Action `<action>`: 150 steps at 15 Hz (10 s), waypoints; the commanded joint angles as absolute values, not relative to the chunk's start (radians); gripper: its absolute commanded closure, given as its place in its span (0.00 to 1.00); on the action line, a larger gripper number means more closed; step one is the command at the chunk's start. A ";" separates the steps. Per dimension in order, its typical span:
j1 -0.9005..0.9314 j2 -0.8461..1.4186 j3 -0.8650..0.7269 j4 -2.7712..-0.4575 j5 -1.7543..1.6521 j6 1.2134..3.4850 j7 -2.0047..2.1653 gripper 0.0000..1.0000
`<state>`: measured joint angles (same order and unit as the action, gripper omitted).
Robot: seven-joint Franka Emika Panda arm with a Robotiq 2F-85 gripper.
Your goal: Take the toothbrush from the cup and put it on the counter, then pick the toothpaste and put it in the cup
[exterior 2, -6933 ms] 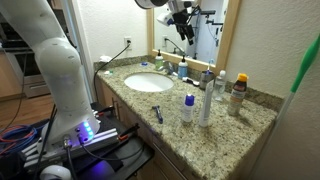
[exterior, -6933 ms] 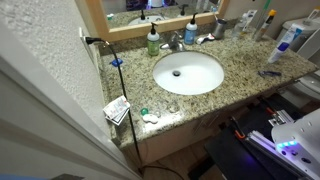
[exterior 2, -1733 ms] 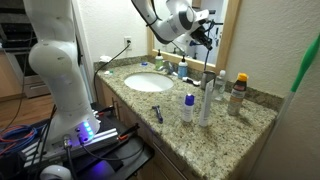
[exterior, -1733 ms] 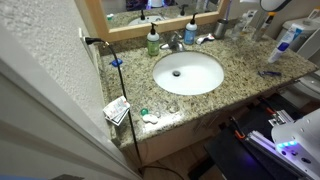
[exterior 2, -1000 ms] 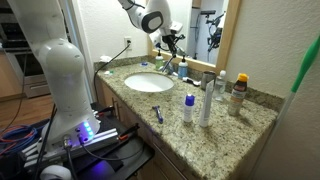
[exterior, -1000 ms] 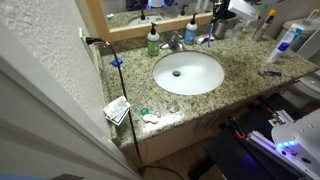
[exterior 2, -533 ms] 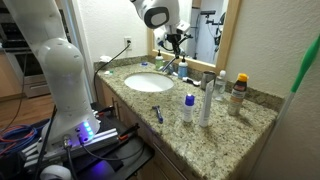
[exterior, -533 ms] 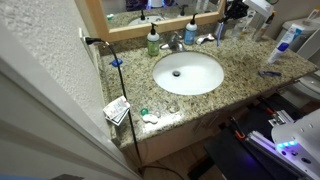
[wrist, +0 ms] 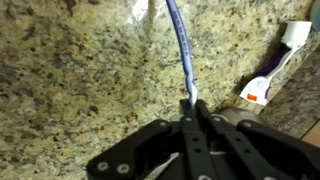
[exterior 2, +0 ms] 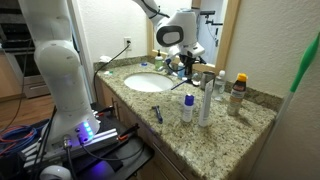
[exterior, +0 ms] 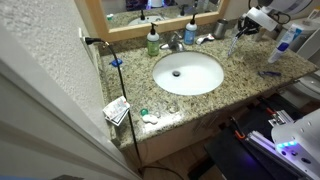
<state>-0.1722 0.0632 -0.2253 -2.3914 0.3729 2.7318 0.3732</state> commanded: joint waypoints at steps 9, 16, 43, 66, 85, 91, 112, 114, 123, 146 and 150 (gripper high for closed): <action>-0.220 0.230 -0.268 -2.300 0.379 2.709 0.550 0.98; -0.156 0.259 -0.347 -2.279 0.202 2.718 0.756 0.39; -0.057 0.314 -0.162 -2.122 0.251 2.754 0.939 0.00; -0.065 0.621 -0.149 -1.808 0.316 2.784 1.058 0.99; -0.036 0.052 -0.252 -2.376 0.053 3.183 0.910 0.99; -0.044 0.084 -0.349 -2.361 0.056 3.282 0.970 0.96; 0.334 0.545 -0.699 -2.094 0.379 3.460 0.995 0.99; 0.376 0.579 -0.743 -2.083 0.387 3.460 1.006 0.99; 0.469 0.648 -0.867 -2.106 0.368 3.459 1.008 0.99; 0.414 0.584 -0.805 -2.119 0.218 3.456 1.003 0.56; 0.360 0.540 -0.739 -2.166 0.154 3.451 1.010 0.84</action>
<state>0.4277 0.6216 -0.8207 -2.1051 0.2168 3.4552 1.0140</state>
